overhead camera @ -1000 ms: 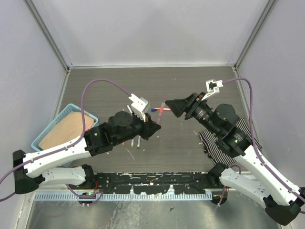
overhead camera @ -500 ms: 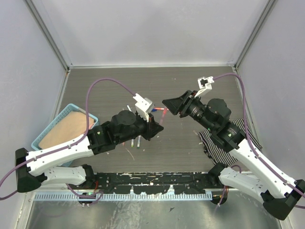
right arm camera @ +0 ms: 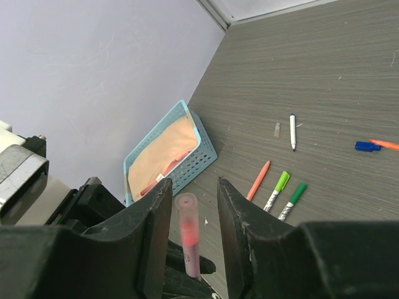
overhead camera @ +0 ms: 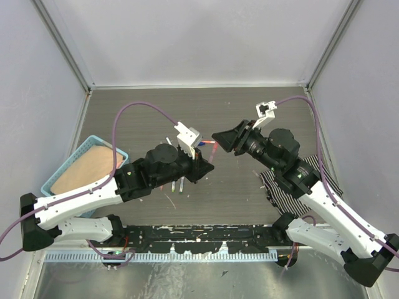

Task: Insert the pens into the pen caps
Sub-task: Press the pen cap onto the pen.

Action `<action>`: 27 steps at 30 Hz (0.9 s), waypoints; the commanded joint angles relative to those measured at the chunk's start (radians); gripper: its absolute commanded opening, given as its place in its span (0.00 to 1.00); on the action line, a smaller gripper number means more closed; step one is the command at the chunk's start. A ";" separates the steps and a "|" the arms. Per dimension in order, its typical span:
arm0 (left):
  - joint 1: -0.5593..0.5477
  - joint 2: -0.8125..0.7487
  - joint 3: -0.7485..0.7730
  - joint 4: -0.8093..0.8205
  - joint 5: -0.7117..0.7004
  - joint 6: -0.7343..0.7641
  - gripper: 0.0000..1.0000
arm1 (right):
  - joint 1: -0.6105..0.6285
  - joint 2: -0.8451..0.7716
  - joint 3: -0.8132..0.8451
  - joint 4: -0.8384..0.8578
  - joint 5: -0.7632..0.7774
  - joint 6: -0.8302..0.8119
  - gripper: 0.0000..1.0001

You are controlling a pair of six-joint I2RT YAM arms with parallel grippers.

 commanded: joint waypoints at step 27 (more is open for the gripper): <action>-0.003 -0.028 0.137 0.052 -0.070 0.090 0.00 | 0.008 0.016 -0.032 -0.001 -0.048 -0.023 0.01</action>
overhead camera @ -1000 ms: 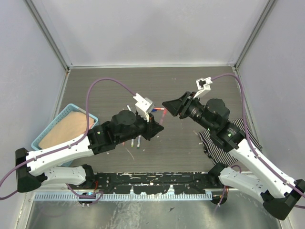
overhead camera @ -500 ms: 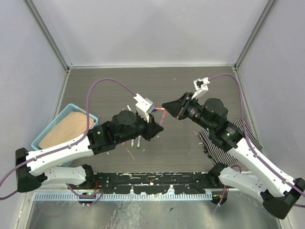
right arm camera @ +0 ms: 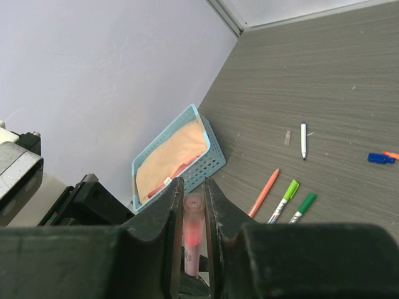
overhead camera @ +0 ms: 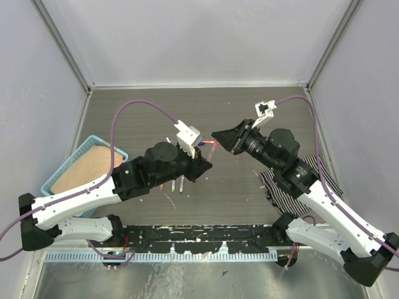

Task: Insert the pens into the pen caps
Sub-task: Press the pen cap onto the pen.

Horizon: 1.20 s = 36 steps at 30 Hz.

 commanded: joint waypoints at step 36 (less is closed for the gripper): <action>0.000 -0.025 0.215 0.160 -0.031 0.111 0.00 | 0.322 -0.079 -0.201 -0.250 0.208 0.036 0.01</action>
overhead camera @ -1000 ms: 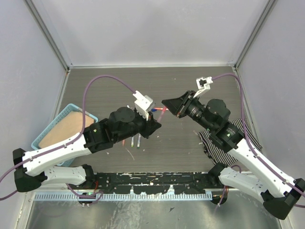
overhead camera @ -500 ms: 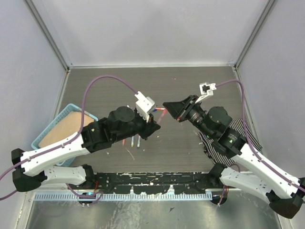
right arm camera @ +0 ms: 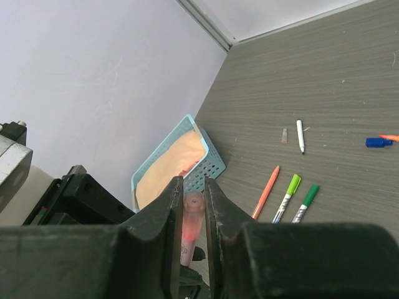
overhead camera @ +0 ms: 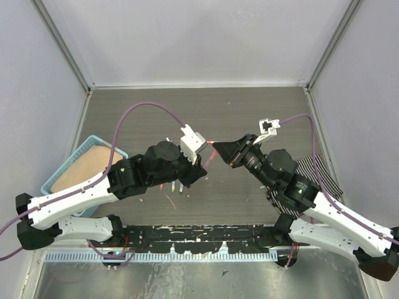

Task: Insert the pens into the pen caps
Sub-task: Press the pen cap onto the pen.

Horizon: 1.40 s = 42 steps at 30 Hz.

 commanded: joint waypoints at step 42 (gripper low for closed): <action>0.014 -0.038 0.058 0.468 0.012 -0.052 0.00 | 0.364 0.059 -0.011 -0.343 0.253 0.084 0.01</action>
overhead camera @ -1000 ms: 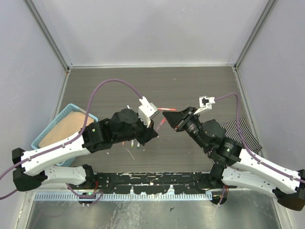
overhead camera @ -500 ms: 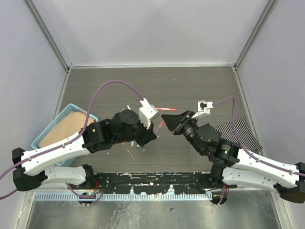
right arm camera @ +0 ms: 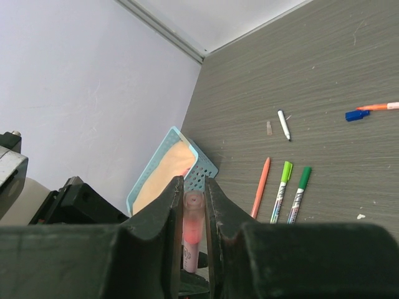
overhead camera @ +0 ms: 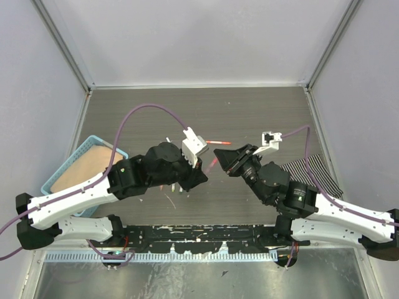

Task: Insert the pens into the pen caps
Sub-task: Press the pen cap onto the pen.

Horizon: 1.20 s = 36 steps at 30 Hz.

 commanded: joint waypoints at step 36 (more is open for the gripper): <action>0.020 -0.129 -0.270 0.163 -0.243 -0.186 0.00 | 0.075 0.067 0.302 -0.372 0.182 -0.324 0.60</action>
